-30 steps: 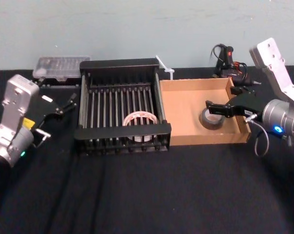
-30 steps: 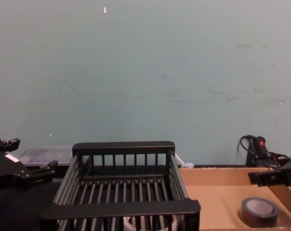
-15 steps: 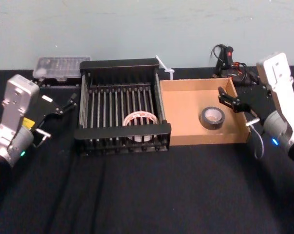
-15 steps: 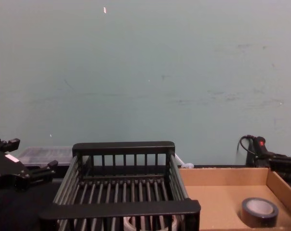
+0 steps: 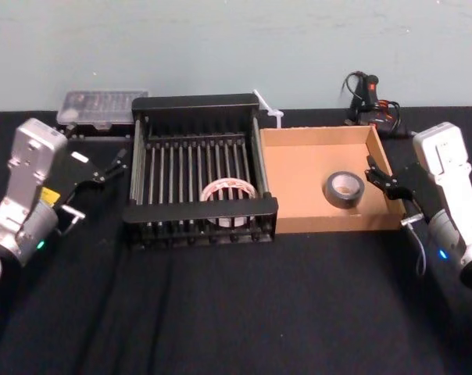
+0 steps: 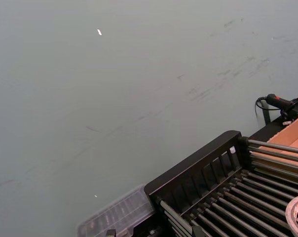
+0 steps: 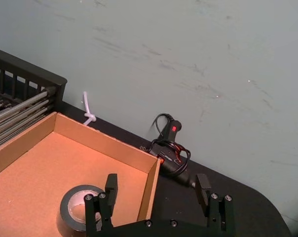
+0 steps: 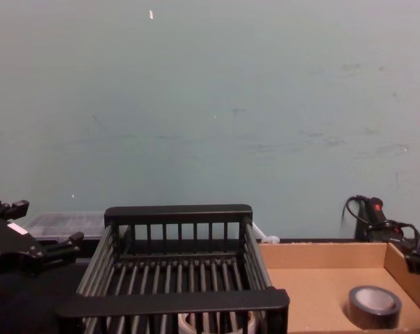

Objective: Pick up the white tape and place it into the black box , Pick up the silver tape and place it into the brown box.

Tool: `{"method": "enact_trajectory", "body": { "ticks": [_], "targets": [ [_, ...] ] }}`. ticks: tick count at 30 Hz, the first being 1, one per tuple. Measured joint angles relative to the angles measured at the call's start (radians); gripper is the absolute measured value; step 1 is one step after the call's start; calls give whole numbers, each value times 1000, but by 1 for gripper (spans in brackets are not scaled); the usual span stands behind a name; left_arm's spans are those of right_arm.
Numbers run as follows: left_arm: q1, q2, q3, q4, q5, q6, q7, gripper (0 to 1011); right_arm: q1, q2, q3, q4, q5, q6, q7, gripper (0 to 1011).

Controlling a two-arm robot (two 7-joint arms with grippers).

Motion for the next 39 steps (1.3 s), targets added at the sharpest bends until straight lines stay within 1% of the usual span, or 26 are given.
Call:
{"method": "enact_trajectory", "body": {
  "ticks": [5,39],
  "targets": [
    [0,0,0,0,0,0,0,1001,-11,-10,18,-5,-2,-7,0,1002],
    [0,0,0,0,0,0,0,1001,-7,-7,11,-3,-1,-6,0,1002]
  ]
}}
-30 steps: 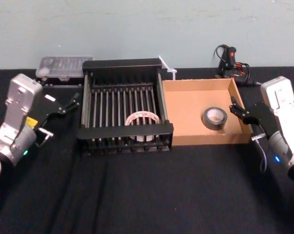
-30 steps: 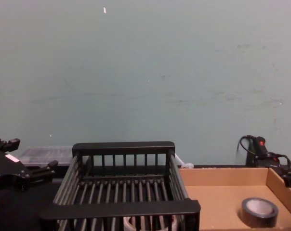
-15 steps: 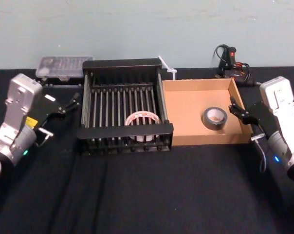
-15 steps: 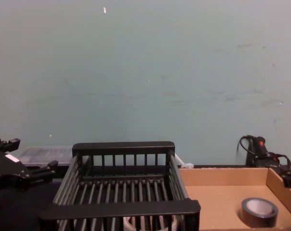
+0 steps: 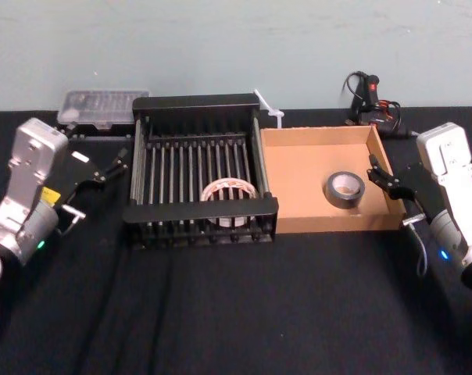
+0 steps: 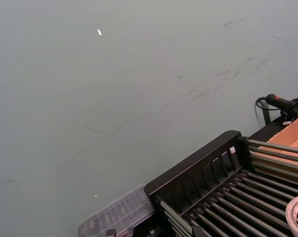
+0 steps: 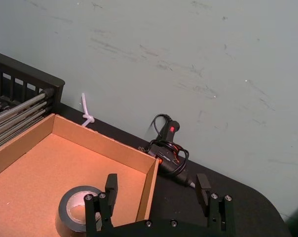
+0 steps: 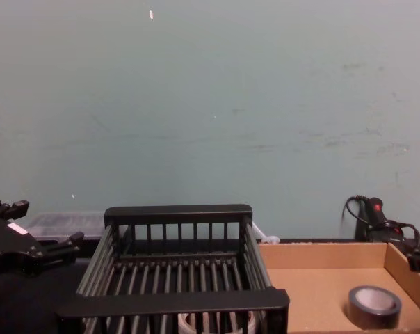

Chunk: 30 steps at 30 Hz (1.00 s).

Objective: Pick up the white tape and place it into the black box , Pick up the silver tape and place it into the brown box.

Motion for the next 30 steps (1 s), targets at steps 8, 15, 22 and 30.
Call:
{"method": "enact_trajectory", "body": {
  "ticks": [8,15,22,30],
  "targets": [
    [0,0,0,0,0,0,0,1001,0,0,0,0,0,0,0,1002],
    [0,0,0,0,0,0,0,1001,0,0,0,0,0,0,0,1002],
    [0,0,0,0,0,0,0,1001,0,0,0,0,0,0,0,1002],
    [0,0,0,0,0,0,0,1001,0,0,0,0,0,0,0,1002]
  ]
}}
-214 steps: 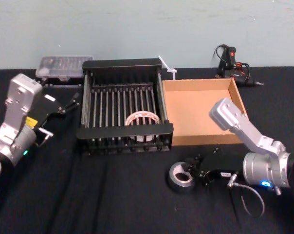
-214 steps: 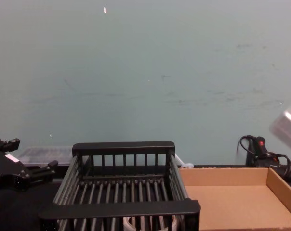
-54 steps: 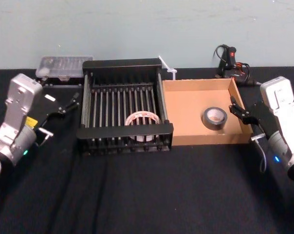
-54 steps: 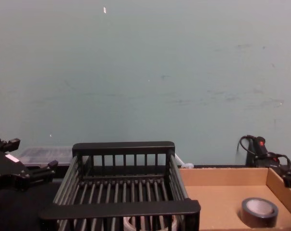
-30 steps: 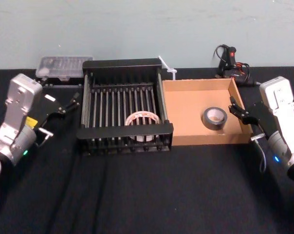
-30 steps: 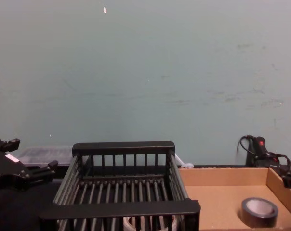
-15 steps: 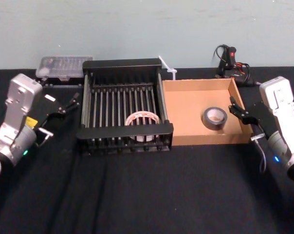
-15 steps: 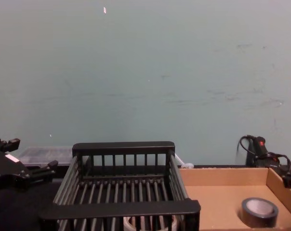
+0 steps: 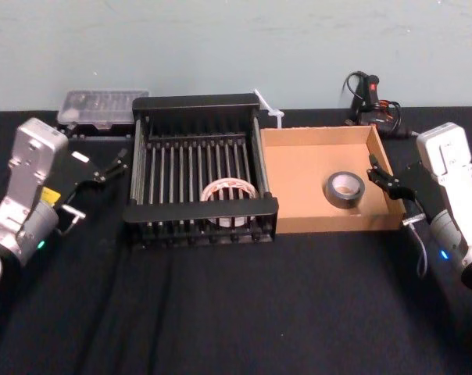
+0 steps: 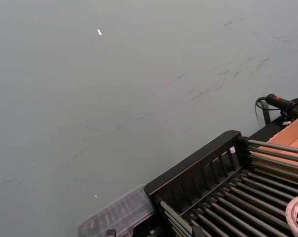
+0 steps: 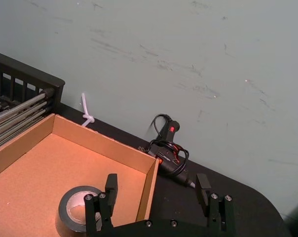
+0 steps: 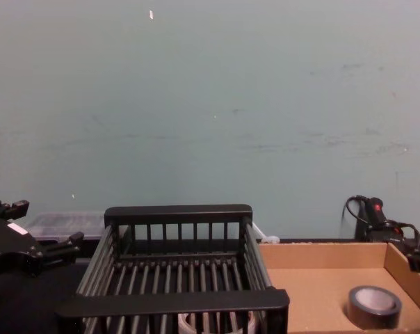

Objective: Pick up the white tape and place it into the black box , Pick up the silver tape and place it into the brown box.

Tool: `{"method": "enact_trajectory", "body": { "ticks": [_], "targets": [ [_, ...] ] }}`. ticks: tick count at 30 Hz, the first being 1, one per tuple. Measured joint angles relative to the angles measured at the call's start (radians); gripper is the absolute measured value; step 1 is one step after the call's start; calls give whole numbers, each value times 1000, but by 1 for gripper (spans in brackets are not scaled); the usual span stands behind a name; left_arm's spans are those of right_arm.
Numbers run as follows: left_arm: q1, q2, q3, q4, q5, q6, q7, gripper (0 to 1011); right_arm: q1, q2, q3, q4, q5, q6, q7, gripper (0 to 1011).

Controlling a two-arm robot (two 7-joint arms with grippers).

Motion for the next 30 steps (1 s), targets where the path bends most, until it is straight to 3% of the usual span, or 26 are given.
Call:
{"method": "enact_trajectory", "body": {
  "ticks": [30],
  "targets": [
    [0,0,0,0,0,0,0,1001,0,0,0,0,0,0,0,1002]
  ]
}}
